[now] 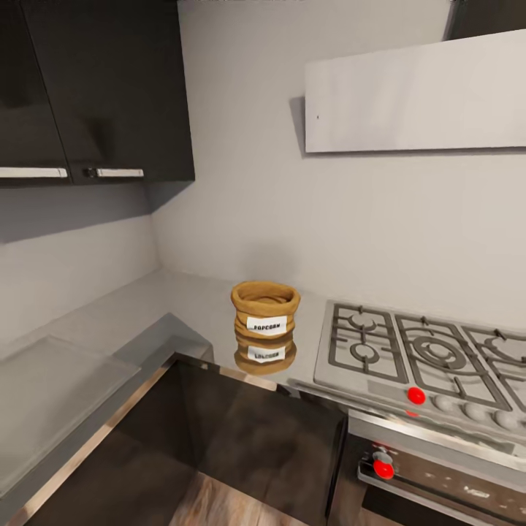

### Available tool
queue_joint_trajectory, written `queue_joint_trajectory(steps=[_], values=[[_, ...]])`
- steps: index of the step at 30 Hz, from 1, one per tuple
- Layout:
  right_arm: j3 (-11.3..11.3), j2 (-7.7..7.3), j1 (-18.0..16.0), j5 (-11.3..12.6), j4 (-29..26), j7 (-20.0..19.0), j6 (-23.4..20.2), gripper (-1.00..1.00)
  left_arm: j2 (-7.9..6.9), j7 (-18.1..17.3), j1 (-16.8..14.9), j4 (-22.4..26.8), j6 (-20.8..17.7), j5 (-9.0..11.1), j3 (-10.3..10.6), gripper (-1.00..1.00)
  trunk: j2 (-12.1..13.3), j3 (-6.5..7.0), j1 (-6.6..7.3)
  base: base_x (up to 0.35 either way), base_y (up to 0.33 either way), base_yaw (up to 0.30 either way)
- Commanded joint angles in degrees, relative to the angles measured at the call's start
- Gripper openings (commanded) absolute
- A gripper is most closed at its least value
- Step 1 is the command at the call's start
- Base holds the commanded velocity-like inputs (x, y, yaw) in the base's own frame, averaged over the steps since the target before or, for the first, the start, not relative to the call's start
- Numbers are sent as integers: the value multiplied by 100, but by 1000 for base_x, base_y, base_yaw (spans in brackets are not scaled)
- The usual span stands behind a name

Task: In the kitchen, take the popcorn bag from the countertop, put it into the microwave, and heat it until the popcorn is cooked so the cooked popcorn ends up inside the bag.

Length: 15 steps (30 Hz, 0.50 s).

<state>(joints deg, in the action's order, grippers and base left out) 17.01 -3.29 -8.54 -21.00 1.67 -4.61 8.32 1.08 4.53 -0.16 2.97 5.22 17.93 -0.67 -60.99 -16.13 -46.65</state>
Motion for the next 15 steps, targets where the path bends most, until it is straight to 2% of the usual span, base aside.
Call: queue_joint_trajectory(steps=[1, 15], values=[[48, -3, -7, -38, 18, -11, 31, 100, 2, 11, -2, 2, 15, 18, -4, 100, 37, 12, 22, 0, 0, 0], [57, 19, -7, -18, 18, 54, -52, 100, -3, 4, -2, 2, 15, 22, 5, 100, 599, 263, 330, 0, 0, 0]])
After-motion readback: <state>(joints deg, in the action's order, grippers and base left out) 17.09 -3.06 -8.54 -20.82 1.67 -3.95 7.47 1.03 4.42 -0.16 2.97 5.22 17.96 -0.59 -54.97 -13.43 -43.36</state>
